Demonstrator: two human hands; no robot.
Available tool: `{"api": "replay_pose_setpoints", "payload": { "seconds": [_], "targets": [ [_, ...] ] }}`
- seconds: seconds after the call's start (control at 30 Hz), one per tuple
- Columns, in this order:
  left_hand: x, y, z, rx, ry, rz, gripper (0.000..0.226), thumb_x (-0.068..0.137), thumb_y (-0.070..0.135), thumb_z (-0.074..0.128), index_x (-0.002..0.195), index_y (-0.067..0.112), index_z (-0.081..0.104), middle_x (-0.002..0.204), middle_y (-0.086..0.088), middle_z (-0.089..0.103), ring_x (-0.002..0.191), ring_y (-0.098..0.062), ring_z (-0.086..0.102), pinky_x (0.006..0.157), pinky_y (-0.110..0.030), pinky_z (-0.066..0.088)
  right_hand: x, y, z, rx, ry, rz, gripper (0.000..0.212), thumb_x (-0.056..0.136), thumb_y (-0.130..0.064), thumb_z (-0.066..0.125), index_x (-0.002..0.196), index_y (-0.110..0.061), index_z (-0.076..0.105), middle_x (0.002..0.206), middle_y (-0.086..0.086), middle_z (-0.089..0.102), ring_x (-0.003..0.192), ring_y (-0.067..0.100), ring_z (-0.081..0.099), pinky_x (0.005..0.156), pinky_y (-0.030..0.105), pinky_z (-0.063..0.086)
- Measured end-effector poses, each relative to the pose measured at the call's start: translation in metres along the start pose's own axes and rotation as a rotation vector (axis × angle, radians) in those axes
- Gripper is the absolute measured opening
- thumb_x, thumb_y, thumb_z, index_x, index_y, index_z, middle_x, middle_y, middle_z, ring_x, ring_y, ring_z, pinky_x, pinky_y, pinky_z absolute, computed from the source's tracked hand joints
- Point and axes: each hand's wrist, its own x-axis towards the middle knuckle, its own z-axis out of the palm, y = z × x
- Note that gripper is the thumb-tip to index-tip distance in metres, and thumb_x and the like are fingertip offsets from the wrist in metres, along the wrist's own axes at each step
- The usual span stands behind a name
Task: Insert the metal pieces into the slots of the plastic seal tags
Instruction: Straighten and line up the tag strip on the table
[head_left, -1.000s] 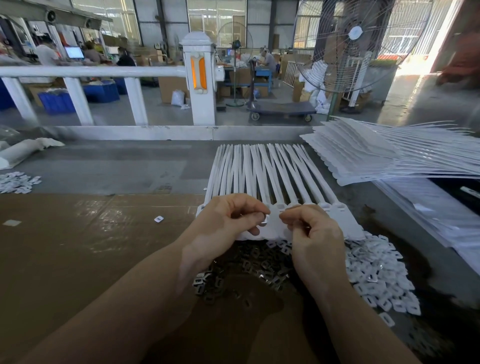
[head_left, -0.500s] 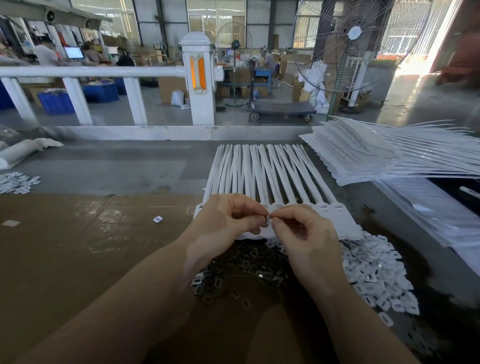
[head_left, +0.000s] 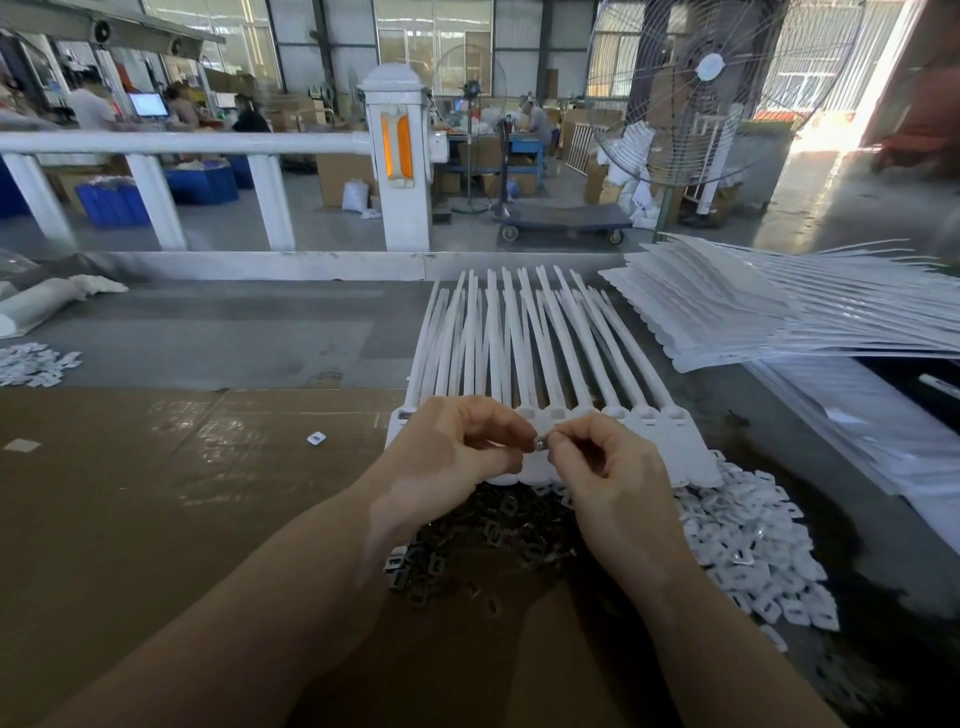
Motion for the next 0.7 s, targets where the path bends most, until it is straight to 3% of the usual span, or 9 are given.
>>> {"api": "replay_pose_setpoints", "payload": {
  "seconds": [0.2, 0.43, 0.7],
  "targets": [
    [0.001, 0.005, 0.003, 0.031, 0.043, 0.006, 0.006, 0.083, 0.013, 0.068, 0.087, 0.017, 0.072, 0.076, 0.006, 0.072, 0.069, -0.003, 0.066, 0.056, -0.005, 0.044, 0.001, 0.0, 0.0, -0.029, -0.004, -0.025, 0.009, 0.089, -0.015, 0.058, 0.083, -0.016, 0.066, 0.073, -0.005, 0.062, 0.068, 0.001, 0.055, 0.062, 0.009, 0.041],
    [0.005, 0.005, 0.006, 0.086, 0.058, 0.031, 0.005, 0.081, 0.01, 0.071, 0.082, 0.015, 0.072, 0.073, 0.004, 0.071, 0.062, -0.003, 0.064, 0.062, -0.009, 0.049, 0.001, 0.0, 0.0, -0.062, -0.014, -0.055, 0.009, 0.089, -0.015, 0.059, 0.085, -0.015, 0.066, 0.073, -0.007, 0.062, 0.068, -0.002, 0.054, 0.061, 0.007, 0.039],
    [0.02, 0.005, -0.005, 0.057, 0.139, -0.056, 0.007, 0.088, 0.012, 0.063, 0.082, 0.016, 0.066, 0.069, 0.006, 0.072, 0.059, 0.0, 0.063, 0.052, -0.008, 0.043, 0.001, 0.001, 0.0, -0.06, 0.019, -0.061, 0.009, 0.087, -0.013, 0.062, 0.083, -0.019, 0.066, 0.074, -0.01, 0.062, 0.073, -0.003, 0.055, 0.065, 0.005, 0.038]
  ]
}}
